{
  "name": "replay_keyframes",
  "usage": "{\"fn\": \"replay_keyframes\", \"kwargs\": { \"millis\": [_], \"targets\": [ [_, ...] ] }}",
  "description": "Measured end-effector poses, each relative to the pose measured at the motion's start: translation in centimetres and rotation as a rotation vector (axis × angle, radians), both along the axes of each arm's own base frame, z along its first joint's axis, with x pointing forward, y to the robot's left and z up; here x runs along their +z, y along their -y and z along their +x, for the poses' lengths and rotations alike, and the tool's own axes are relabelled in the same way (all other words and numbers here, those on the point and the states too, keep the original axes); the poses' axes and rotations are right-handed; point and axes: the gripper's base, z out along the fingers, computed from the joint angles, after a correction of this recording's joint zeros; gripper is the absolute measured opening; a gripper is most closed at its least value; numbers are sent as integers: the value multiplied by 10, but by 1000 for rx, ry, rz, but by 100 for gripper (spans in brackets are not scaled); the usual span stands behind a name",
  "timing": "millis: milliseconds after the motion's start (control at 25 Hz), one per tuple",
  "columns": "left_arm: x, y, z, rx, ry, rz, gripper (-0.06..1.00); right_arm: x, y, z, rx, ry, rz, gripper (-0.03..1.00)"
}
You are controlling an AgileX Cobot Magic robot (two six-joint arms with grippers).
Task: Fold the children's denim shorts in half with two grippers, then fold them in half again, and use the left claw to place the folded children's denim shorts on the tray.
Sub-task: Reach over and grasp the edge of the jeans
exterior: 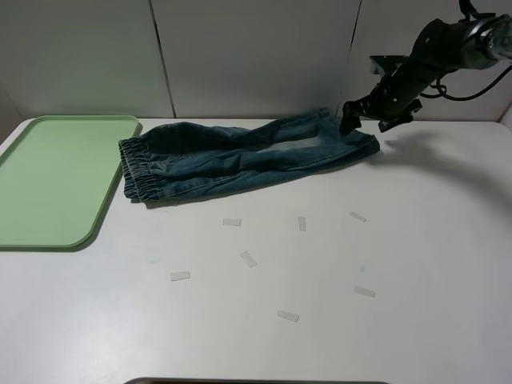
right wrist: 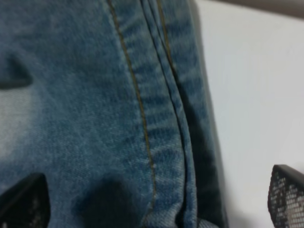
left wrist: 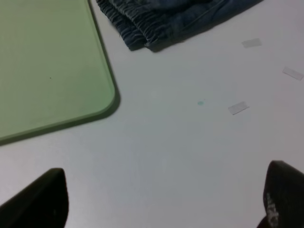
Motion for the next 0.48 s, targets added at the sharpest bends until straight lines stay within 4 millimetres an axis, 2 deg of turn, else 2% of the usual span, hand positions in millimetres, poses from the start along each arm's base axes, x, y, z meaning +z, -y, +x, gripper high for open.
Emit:
{"fn": "replay_keyframes", "kwargs": {
  "millis": [280, 480],
  "targets": [
    [0, 0, 0, 1, 0, 1, 81, -7, 0, 1, -56, -26, 93, 69],
    [0, 0, 0, 1, 0, 1, 81, -25, 0, 1, -62, -54, 98, 69]
  ]
}}
